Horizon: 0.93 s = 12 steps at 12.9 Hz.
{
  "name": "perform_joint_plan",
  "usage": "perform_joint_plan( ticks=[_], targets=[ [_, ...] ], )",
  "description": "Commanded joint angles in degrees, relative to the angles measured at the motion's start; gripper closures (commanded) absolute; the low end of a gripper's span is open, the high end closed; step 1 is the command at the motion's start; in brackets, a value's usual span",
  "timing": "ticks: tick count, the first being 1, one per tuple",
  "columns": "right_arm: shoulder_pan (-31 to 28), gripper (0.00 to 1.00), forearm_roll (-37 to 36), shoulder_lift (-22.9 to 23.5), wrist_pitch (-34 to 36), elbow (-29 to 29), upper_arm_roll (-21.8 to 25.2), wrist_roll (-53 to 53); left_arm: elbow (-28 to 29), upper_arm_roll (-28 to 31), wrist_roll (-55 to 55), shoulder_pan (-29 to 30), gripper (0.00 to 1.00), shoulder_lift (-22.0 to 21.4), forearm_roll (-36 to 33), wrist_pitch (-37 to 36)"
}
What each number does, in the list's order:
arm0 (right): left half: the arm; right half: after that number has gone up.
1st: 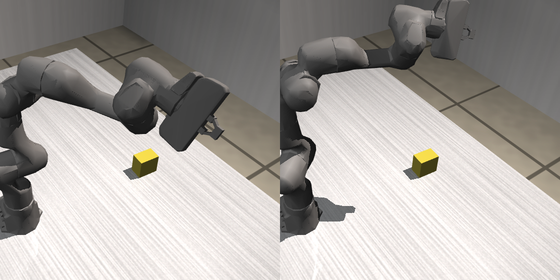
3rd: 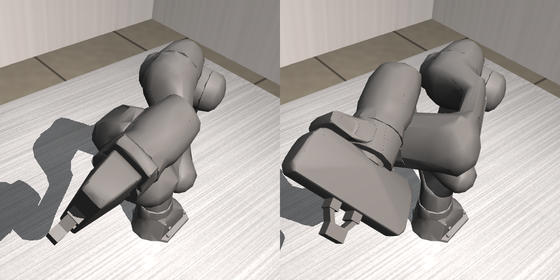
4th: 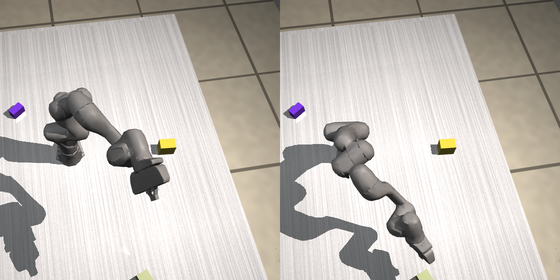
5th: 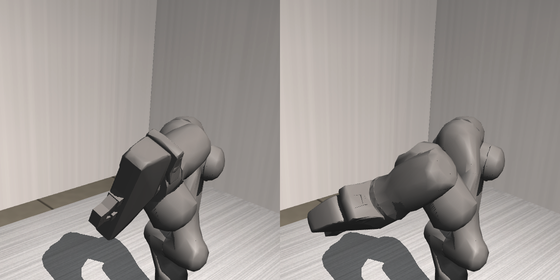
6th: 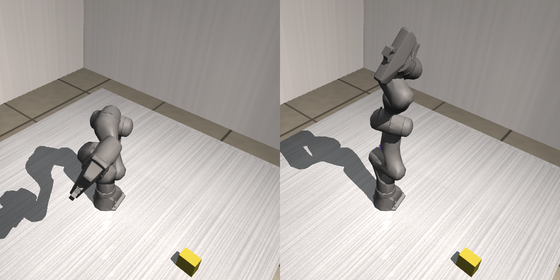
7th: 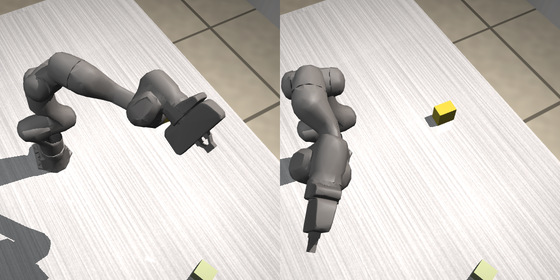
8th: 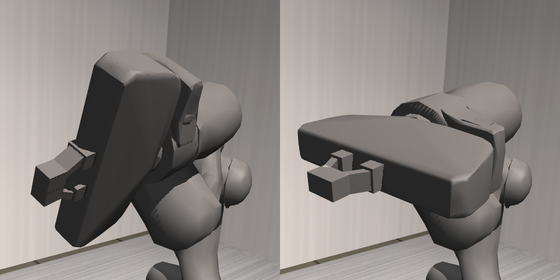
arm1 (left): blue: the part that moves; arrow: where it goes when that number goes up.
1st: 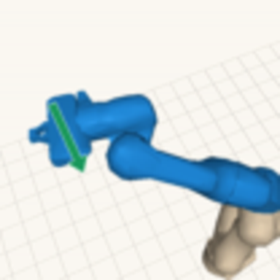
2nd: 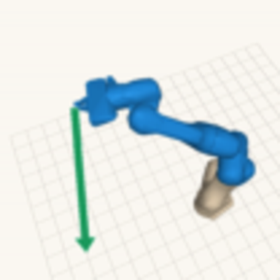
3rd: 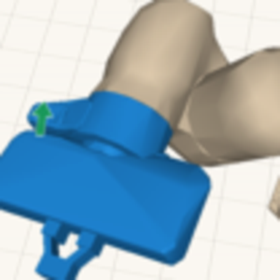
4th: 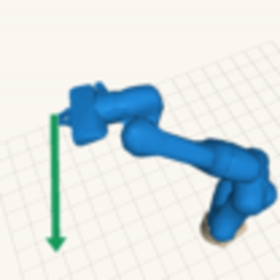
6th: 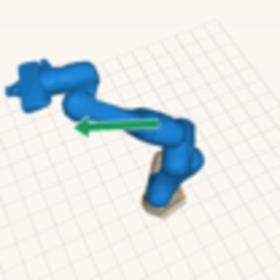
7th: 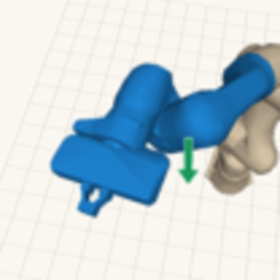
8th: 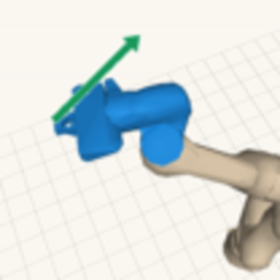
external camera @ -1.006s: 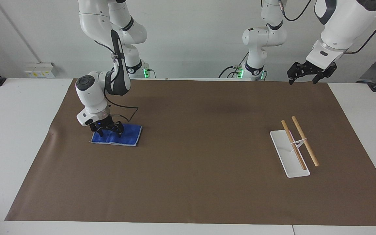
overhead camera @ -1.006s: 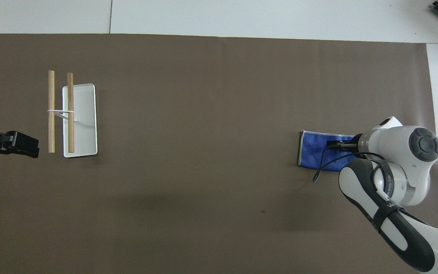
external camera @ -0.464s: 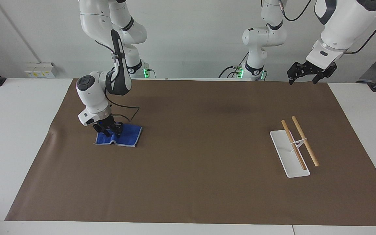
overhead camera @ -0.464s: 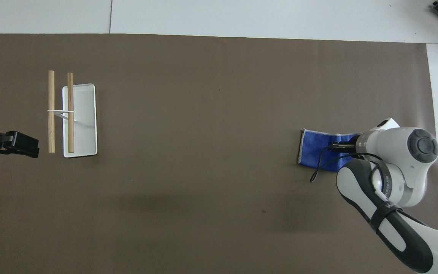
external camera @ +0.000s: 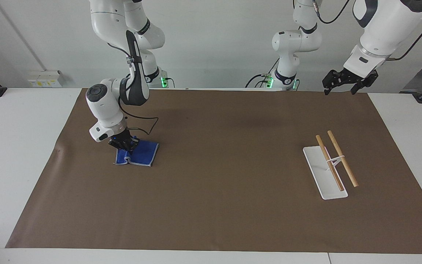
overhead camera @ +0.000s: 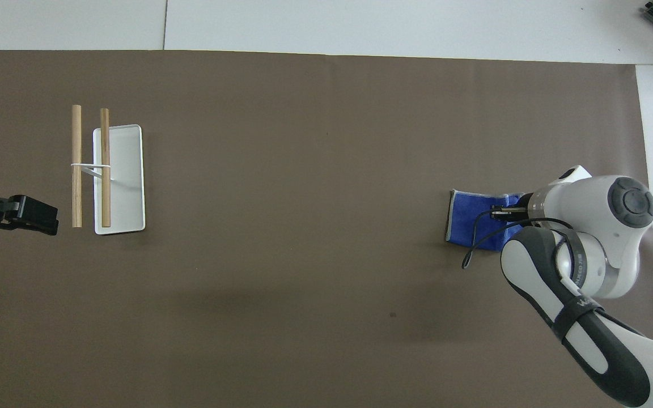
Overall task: Right arm passes towel to left arm to hang
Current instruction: 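Lift the blue towel with the right gripper toward the table center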
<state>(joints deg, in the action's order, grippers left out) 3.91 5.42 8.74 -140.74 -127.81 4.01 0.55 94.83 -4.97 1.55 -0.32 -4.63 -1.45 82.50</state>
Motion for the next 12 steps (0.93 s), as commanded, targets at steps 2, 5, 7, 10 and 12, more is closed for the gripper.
perform_joint_plan(
  ticks=[2, 5, 7, 10, 12],
  targets=[
    [0.1, 1.0, 10.0, -1.2, 7.8, 7.4, -1.5, 0.6, 1.8, 0.0, 0.0, 0.5, 0.0, -1.4, 0.7, 1.3],
    [0.1, 1.0, 21.1, -0.5, 12.6, 12.4, -1.6, 0.6, 1.8, -0.1, 0.0, 0.5, 0.0, -1.4, 0.7, 1.3],
    [0.1, 1.0, 32.9, -0.3, 13.2, 13.3, -1.6, 0.7, 1.8, -0.1, 0.0, 0.5, 0.0, -1.4, 0.7, 1.3],
    [0.9, 1.0, 49.0, -0.3, 13.1, 14.1, -2.4, 0.5, 1.8, 0.0, -0.1, 0.5, 0.0, -1.4, 0.7, 1.3],
    [3.0, 1.0, 56.4, -0.3, 12.3, 14.4, -2.4, -1.9, 1.8, -0.1, -0.1, 0.5, 0.0, -1.4, 0.7, 1.0]
  ],
)
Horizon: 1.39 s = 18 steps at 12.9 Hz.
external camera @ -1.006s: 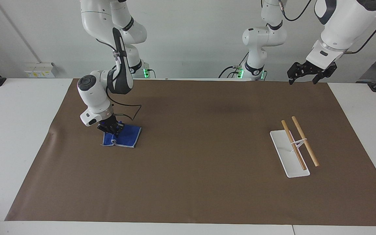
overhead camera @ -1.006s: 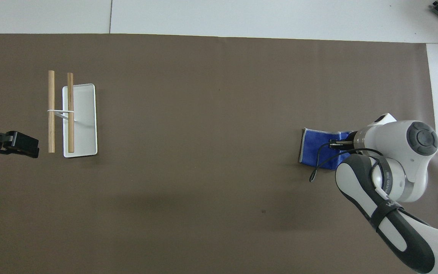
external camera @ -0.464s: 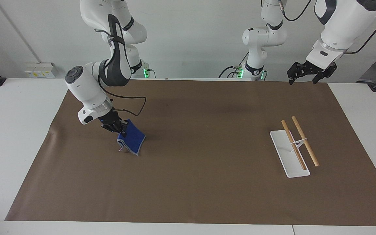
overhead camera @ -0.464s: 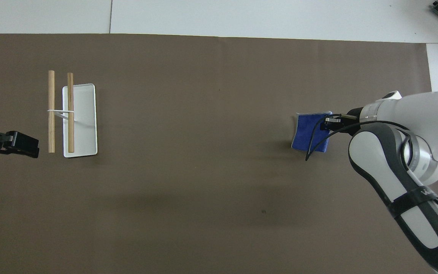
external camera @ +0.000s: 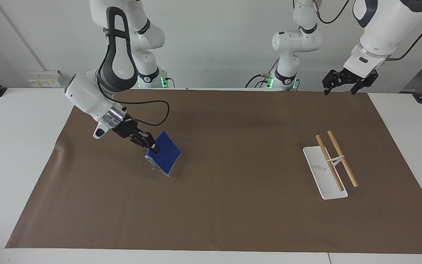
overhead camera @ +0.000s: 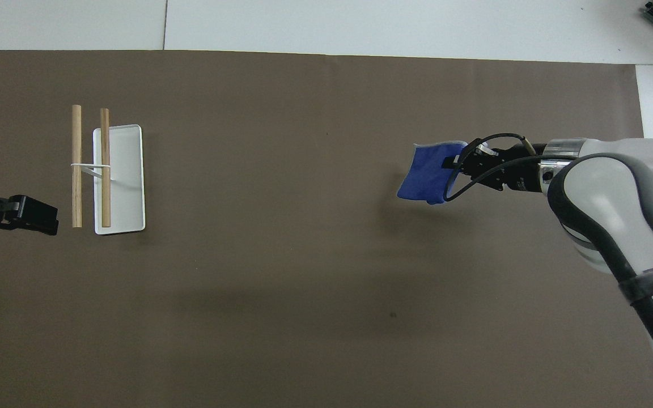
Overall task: Right arm passes towel to left arm to hang
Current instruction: 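Lift the blue towel with the right gripper toward the table center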
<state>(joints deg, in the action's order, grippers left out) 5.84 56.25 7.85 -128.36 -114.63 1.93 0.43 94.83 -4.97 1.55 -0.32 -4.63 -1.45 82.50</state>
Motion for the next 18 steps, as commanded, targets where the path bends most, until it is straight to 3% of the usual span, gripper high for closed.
perform_joint_plan(
  ticks=[1, 7, 10, 13, 15, 18],
  targets=[
    [1.5, 1.0, 10.0, 0.5, -0.2, 1.3, -0.3, -2.9, 1.8, -0.1, 0.0, 0.5, 0.0, -1.4, 0.7, 1.3],
    [8.7, 1.0, 32.3, 0.5, -7.2, 1.3, -0.3, -7.7, 2.2, -0.6, 0.6, -0.6, 0.0, -1.4, 1.4, 5.1],
    [11.1, 1.0, 42.3, 0.1, -7.5, 1.3, -0.6, -9.2, 4.6, -0.8, 12.1, -0.6, 0.0, -2.0, 6.8, 8.3],
    [13.8, 1.0, 48.1, 0.1, -9.3, 1.8, -1.1, -12.1, 12.5, -4.0, 33.4, -0.7, 0.0, -4.8, 11.0, 23.1],
    [17.2, 1.0, 53.8, 0.3, -12.1, 3.0, -1.1, -13.2, 19.0, -7.8, 48.0, -0.7, 0.0, -6.8, 11.4, 36.9],
    [18.6, 1.0, 55.0, 0.5, -12.4, 4.3, -1.4, -18.1, 24.8, -13.1, 71.2, -0.7, 0.0, -6.4, 11.6, 56.2]
  ],
)
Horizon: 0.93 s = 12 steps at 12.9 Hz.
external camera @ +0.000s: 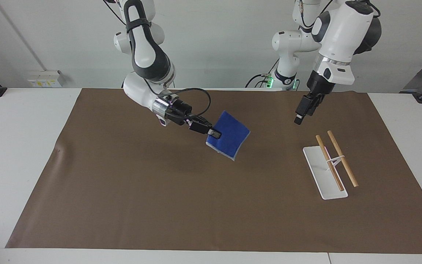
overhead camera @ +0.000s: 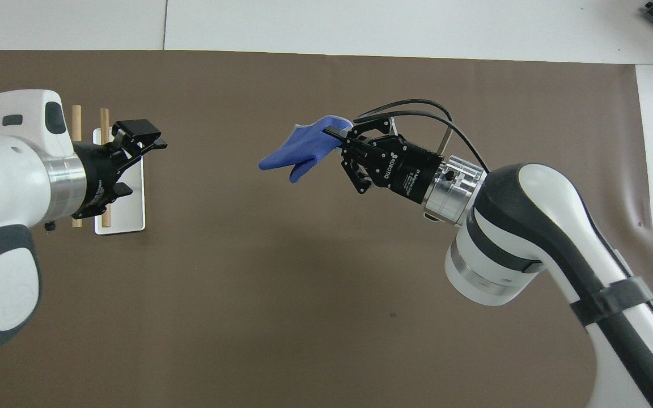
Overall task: Right arm passes towel to left arm to hang
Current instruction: 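Hold the towel out while the left gripper reaches and grasps it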
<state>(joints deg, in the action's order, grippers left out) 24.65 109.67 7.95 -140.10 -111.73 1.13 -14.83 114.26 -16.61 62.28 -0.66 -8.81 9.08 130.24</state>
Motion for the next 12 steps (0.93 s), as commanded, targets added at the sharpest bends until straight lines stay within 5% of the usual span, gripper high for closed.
perform_joint_plan(
  ticks=[1, 6, 12],
  targets=[
    [-0.2, 1.0, 2.1, 0.5, -0.9, 1.8, -1.1, -4.4, 6.1, -2.6, 14.4, -0.2, 0.0, -1.4, 1.0, 11.3],
    [0.0, 1.0, 5.1, 0.5, -1.0, 2.4, -1.6, -11.8, 7.0, -6.5, 31.7, -0.2, 0.0, 2.2, 1.0, 24.4],
    [0.0, 1.0, 5.6, 2.6, -8.7, 6.8, -4.9, -16.4, 6.4, -11.7, 42.6, -0.1, 0.05, 3.2, 1.0, 29.6]
  ],
)
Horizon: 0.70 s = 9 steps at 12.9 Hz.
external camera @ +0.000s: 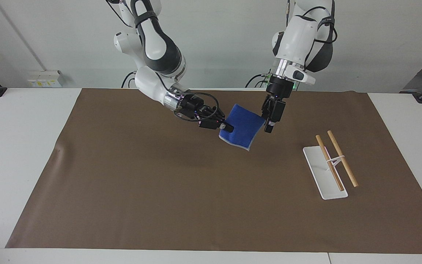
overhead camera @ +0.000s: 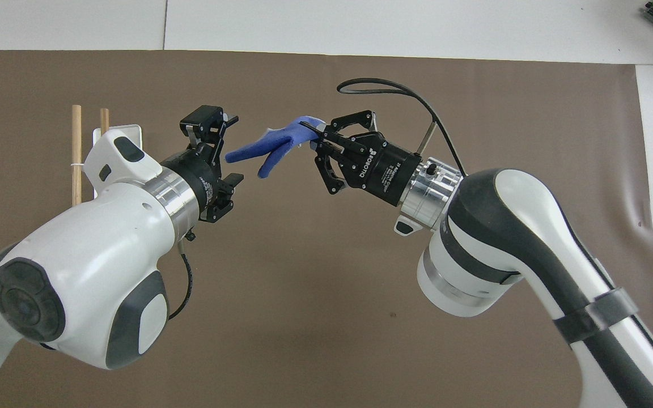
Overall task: Right arm passes towel to left arm to hang
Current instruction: 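Hold the towel out while the left gripper reaches and grasps it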
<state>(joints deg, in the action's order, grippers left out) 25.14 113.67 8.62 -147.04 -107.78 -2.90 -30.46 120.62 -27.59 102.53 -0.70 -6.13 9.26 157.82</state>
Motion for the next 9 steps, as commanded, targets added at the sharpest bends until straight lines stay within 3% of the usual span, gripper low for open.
perform_joint_plan(
  ticks=[1, 3, 4, 5, 9],
  targets=[
    [-0.4, 1.0, 1.6, 1.9, -1.8, 2.8, -0.9, -0.7, 0.0, -1.1, 2.5, 0.1, 0.23, 0.6, 0.8, 2.1],
    [-0.4, 1.0, 1.6, 1.9, -1.8, 2.8, -0.9, -0.7, 0.1, -1.2, 1.6, 0.5, 0.75, 0.8, 0.8, 2.2],
    [-0.5, 1.0, 1.6, 1.9, -1.8, 2.8, -0.9, -0.5, 0.1, -1.2, 1.5, 0.7, 0.94, 0.8, 0.8, 2.6],
    [-0.5, 1.0, 1.6, 1.9, -1.7, 2.8, -0.9, -0.5, 0.1, -1.2, 1.3, 0.9, 1.0, 0.9, 0.8, 2.9],
    [-0.6, 1.0, 1.6, 2.0, -1.6, 2.8, -0.9, -0.2, 0.0, -1.1, -4.4, 2.3, 1.0, 1.4, 0.8, 3.9]
  ],
)
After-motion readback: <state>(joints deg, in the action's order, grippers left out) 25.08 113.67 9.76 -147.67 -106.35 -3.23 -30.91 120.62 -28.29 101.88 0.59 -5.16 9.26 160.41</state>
